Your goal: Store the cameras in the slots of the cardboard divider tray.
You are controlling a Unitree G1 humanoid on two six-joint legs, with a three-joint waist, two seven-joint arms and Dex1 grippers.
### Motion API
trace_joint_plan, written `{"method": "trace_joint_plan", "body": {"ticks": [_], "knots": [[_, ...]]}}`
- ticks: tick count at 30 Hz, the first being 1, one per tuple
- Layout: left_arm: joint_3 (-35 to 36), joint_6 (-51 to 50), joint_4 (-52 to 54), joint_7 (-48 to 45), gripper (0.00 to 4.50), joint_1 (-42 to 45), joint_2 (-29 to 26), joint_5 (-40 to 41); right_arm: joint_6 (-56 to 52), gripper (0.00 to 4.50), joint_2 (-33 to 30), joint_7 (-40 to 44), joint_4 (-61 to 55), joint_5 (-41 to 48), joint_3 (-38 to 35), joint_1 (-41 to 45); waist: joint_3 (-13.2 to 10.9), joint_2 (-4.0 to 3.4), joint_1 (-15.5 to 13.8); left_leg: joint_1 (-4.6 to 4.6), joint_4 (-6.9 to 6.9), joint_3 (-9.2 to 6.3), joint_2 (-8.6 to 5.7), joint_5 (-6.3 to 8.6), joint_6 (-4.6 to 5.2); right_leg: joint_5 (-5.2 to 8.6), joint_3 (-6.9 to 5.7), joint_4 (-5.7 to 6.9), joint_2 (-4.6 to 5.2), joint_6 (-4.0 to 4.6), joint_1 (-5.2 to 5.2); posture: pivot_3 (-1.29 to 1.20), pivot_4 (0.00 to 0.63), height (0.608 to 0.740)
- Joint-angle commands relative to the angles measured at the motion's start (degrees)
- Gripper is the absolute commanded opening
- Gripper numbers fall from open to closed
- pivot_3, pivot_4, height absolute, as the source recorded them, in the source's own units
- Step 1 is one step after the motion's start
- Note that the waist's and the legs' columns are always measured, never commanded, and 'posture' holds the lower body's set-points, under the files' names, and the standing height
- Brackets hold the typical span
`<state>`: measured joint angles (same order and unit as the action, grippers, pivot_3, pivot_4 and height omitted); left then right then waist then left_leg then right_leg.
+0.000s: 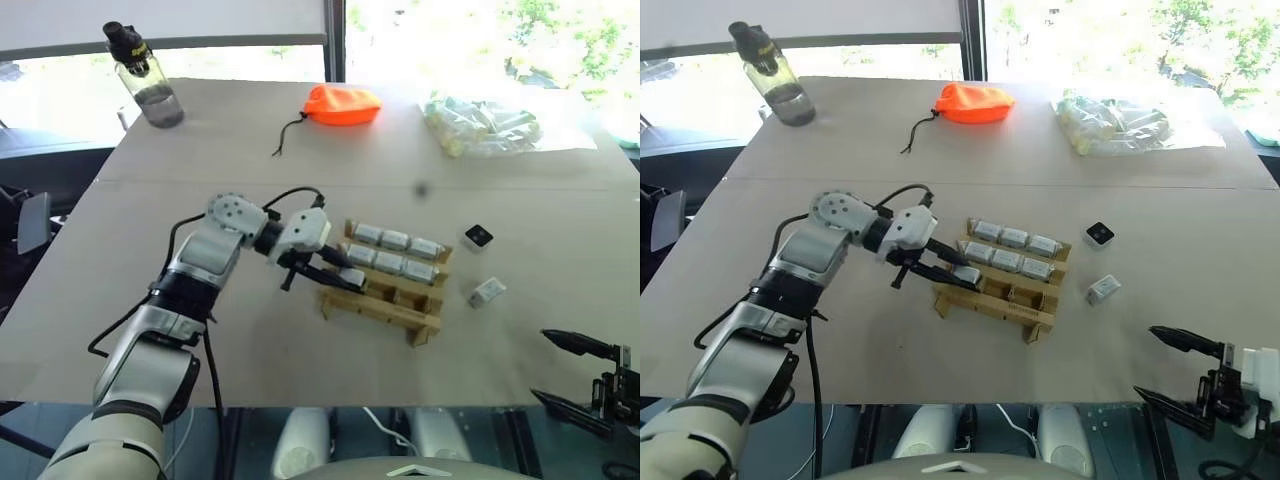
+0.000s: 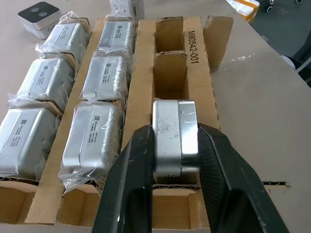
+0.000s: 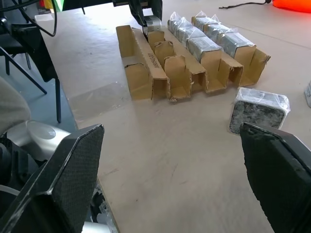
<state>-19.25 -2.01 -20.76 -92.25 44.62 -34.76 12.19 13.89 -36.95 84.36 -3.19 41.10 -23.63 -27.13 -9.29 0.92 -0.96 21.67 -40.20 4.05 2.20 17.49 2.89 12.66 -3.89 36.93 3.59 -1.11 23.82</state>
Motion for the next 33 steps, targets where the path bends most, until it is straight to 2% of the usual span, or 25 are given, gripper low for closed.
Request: {"method": "trace_joint_plan", "body": {"ticks": [1,2,5,10,14,18,24,33], "knots": [[1.22,0.21,0.86,-0.25,2.91,1.33,-0.09,0.99,-0.31,4.5,0.03,-0.96,-2.07,0.29,-1.89,-0.3,0.0,0.0,0.01,0.0,0.0,0.0,0.0,0.0,0.01,0.0,0.0,0.0,0.0,0.0,0.0,0.0,0.15,0.726],[1.92,0.06,1.14,-0.23,3.39,1.25,0.23,1.51,-0.54,4.5,-0.1,-1.73,-2.15,-0.39,-1.73,-0.28,0.0,0.0,0.0,0.0,0.0,0.0,0.0,0.01,0.01,0.0,0.01,0.0,0.0,0.0,0.0,0.0,0.15,0.726],[3.17,-2.2,3.63,-0.19,4.4,0.45,-0.86,4.63,-2.41,4.5,-0.89,-5.1,-3.03,-2.49,-1.39,-0.54,0.0,0.0,0.0,0.02,0.0,0.0,0.0,-0.01,-0.01,0.0,0.01,0.0,0.01,0.0,0.0,0.0,0.15,0.726],[5.88,-11.06,10.15,-0.09,4.4,-1.29,-3.45,10.48,-6.31,4.5,-4.45,-10.27,-3.24,-7.61,-0.54,2.22,0.0,-0.01,0.13,0.03,0.0,0.01,0.01,-0.03,-0.05,0.0,0.05,0.0,0.02,0.0,0.03,0.0,0.15,0.726],[9.78,-20.12,17.99,1.52,4.4,-4.97,-6.11,15.8,-21.07,4.5,-8.94,-14.99,-7.5,-2.1,-1.18,3.77,0.02,-0.02,0.1,0.01,0.0,0.0,0.04,-0.06,-0.11,0.0,0.1,0.04,0.03,0.0,0.03,0.0,0.15,0.726],[15.05,-24.2,23.57,4.33,4.4,-11.15,-9.53,18.95,-23.29,4.5,-12.55,-13.01,-5.69,-3.69,-0.84,7.42,-0.01,-0.1,0.23,0.02,0.01,-0.06,0.05,-0.06,-0.12,0.0,0.07,0.03,0.0,0.0,0.04,0.0,0.15,0.726],[24.56,-30.06,33.99,12.78,4.4,-25.82,-14.75,22.21,-16.22,4.5,-19.57,-5.72,7.72,-14.71,8.53,23.87,-0.09,-0.07,0.54,-0.04,0.01,0.11,0.05,-0.02,-0.03,0.01,0.12,-0.05,0.05,-0.02,0.04,0.0,0.15,0.726],[32.64,-33.14,46.83,23.46,4.4,-39.71,-14.18,26.34,-1.79,4.5,-19.76,7.77,28.24,-26.85,25.25,51.05,-0.18,-0.2,0.14,0.08,0.03,-0.01,0.02,-0.07,-0.13,-0.01,0.04,-0.11,0.11,-0.02,0.06,0.0,0.15,0.726]]}}
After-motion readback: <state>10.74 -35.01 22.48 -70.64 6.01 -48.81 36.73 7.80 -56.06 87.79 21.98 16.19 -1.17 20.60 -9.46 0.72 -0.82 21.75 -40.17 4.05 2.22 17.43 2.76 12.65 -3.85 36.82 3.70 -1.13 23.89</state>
